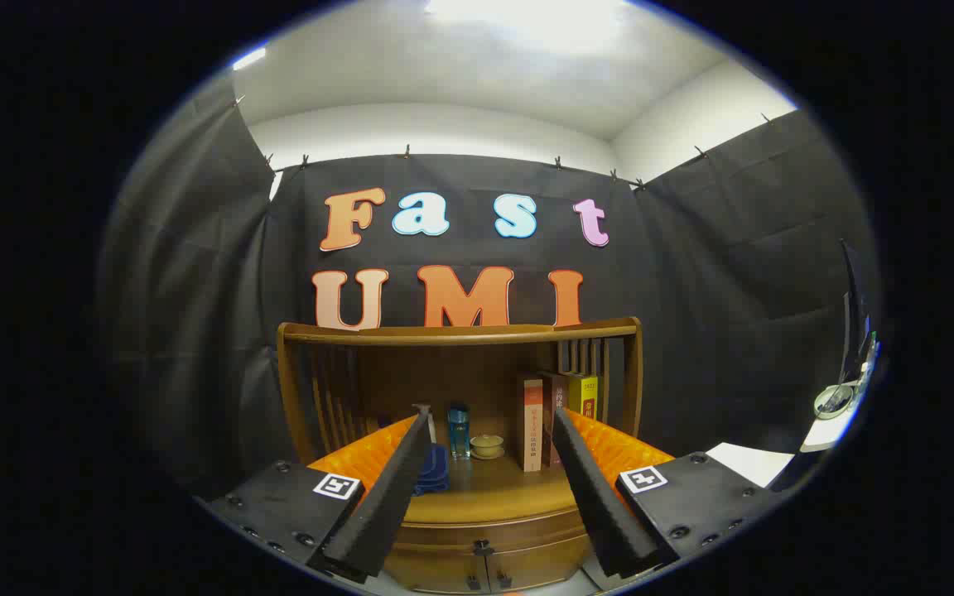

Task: Pull open the drawer, take out the items inside it, and place them on the countertop above the cabinet.

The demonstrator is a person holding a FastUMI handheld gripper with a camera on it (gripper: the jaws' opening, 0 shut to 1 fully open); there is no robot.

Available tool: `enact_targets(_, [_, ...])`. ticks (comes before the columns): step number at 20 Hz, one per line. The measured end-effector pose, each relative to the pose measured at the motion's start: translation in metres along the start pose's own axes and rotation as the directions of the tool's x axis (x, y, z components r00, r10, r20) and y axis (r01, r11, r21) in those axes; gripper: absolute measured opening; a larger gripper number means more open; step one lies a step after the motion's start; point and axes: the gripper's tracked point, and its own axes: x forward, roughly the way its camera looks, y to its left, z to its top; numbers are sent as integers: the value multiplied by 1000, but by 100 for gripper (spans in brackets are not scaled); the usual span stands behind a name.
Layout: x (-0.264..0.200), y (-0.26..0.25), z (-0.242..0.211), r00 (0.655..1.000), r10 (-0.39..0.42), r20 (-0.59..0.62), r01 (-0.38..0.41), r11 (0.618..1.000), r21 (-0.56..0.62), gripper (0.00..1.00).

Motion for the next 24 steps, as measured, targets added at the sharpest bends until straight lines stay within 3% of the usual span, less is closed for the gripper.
enact_targets(5, [3,-16,-3,999,-38,2,38,999,-8,98])
enact_targets(12, [2,5,-25,999,-12,-35,13,1000,20,98])
enact_targets(24, [4,4,-13,1000,-19,-9,19,1000,10,98])
